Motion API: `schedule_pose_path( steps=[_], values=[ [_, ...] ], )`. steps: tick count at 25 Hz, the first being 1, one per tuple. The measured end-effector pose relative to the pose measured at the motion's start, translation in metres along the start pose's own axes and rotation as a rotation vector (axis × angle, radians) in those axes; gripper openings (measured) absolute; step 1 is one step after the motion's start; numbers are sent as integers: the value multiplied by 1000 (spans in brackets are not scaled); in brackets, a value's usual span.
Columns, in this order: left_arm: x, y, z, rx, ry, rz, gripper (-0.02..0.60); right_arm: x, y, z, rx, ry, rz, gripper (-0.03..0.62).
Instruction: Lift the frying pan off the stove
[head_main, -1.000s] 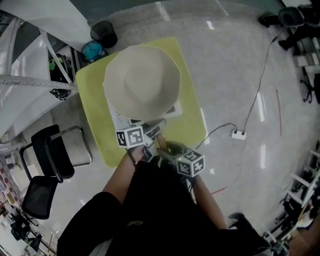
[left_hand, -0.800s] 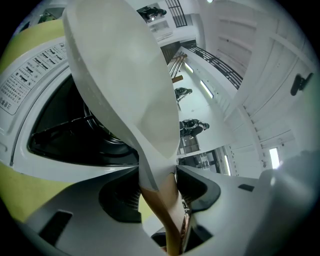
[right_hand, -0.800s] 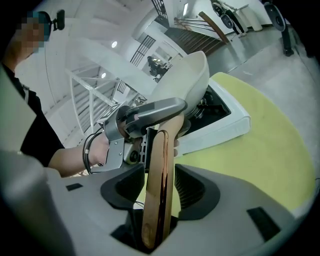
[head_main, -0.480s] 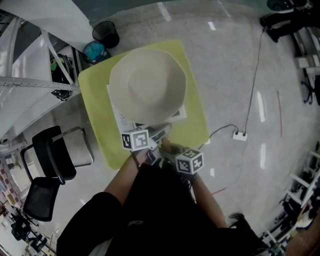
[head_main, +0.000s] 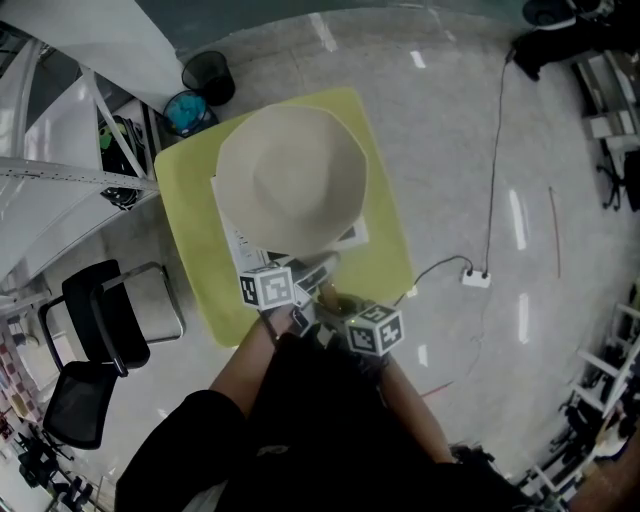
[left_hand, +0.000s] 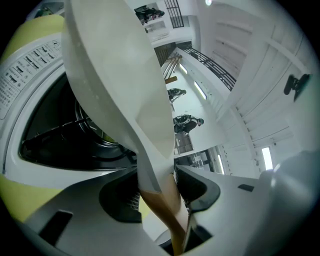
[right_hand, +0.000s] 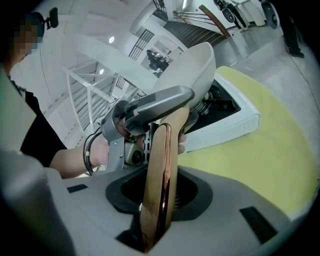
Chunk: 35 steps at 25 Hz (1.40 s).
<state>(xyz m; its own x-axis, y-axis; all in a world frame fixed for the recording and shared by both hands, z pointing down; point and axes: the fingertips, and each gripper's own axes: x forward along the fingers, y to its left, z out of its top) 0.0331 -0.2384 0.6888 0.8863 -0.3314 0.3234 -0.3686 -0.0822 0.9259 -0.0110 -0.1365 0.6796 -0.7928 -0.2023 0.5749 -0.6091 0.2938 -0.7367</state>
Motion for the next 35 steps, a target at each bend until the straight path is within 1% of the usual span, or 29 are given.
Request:
schedule_pose_path(
  steps=[5, 9, 17, 19, 24, 26, 29, 35],
  values=[
    [-1, -11, 4, 13, -11, 6, 242, -3, 2, -2, -36, 30, -18, 117],
    [0, -20, 1, 6, -33, 1, 242, -12, 7, -1, -53, 7, -5, 121],
    [-1, -28, -6, 20, -17, 16, 242, -22, 14, -3, -79, -22, 13, 127],
    [-2, -33, -5, 37, -23, 12, 242, -24, 15, -3, -93, -25, 16, 127],
    [-5, -52, 2, 109, -30, 10, 242, -33, 24, 6, -143, -53, 18, 128],
    [-8, -57, 1, 128, -29, 22, 242, -38, 28, 9, -158, -67, 11, 129],
    [-11, -69, -3, 147, -40, 20, 242, -47, 34, 7, -179, -78, -3, 127],
    [-16, -78, -12, 119, -52, 0, 242, -58, 44, 1, -195, -75, 1, 129]
  ],
)
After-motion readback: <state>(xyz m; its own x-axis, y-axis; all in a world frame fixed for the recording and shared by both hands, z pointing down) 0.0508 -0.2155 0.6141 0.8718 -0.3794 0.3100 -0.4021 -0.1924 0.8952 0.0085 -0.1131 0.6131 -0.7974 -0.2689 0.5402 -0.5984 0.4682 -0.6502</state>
